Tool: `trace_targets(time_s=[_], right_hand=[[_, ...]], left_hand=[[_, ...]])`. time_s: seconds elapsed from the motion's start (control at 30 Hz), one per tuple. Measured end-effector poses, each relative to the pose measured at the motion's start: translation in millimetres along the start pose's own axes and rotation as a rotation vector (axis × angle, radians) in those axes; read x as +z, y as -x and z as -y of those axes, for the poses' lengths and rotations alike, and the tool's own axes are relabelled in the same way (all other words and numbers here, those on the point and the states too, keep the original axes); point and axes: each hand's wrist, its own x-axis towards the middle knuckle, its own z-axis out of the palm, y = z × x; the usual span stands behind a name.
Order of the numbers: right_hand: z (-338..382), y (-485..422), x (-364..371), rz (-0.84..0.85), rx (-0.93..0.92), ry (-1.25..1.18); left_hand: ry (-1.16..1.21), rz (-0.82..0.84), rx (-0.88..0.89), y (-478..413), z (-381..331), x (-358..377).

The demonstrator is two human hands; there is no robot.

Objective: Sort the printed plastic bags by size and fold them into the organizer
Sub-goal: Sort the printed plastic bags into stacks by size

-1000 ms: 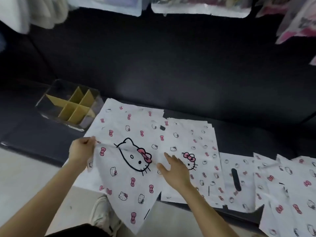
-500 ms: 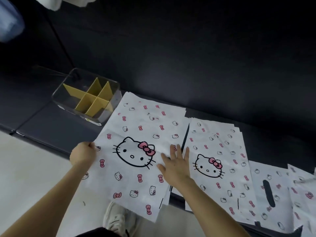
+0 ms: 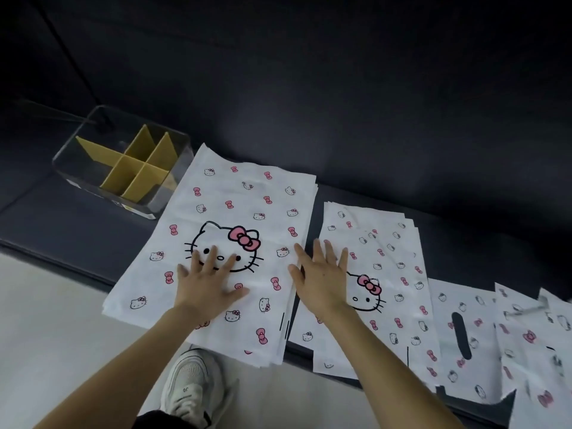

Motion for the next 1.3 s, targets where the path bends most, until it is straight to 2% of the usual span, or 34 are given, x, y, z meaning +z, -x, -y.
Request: trace_targets(time_s=[0.07,0.13,0.23,0.33,0.43,0.53,0.63,0.73,0.9,1.0,1.07,1.2,1.3], right_hand=[[-28,25,2,-0.136,0.086,-0.081],[-67,57,7,-0.204,0.198,-0.150],[-140,111,13,-0.339,0.443,-0.139],[-207,162,17,-0.276,0.715,-0.137],[-259,207,21,-0.108,0.950,-0.106],[-295,238,27,-0.001,1.095,-0.145],[-313,255,39,0.076,1.086,-0.203],[-326,261,48,0.033,1.064,-0.229],[-341,261,53,-0.160,1.028,-0.218],[-339,262,47,-0.312,1.054,-0.332],[-339,260,40,-0.319,1.088,-0.386],[-335,248,27,-0.350,1.210,-0.562],[-319,235,15,-0.321,1.162,-0.731]], left_hand=[[-0.016,-0.002,-0.001,2,-2,-2],[-0.016,-0.027,0.003,5,-5,-5],[0.047,-0.070,0.034,12,-23,-12],[0.130,-0.133,0.162,22,-68,-17],[0.178,-0.173,0.281,29,-128,-12],[0.183,-0.169,0.246,30,-175,-3],[0.171,-0.144,0.151,29,-201,6],[0.123,-0.108,0.144,30,-217,15],[0.086,-0.070,0.157,41,-241,10],[0.063,-0.061,0.164,44,-247,4],[0.050,-0.058,0.165,45,-249,0],[0.176,-0.116,0.166,51,-249,-5],[0.388,-0.236,0.220,58,-256,-8]])
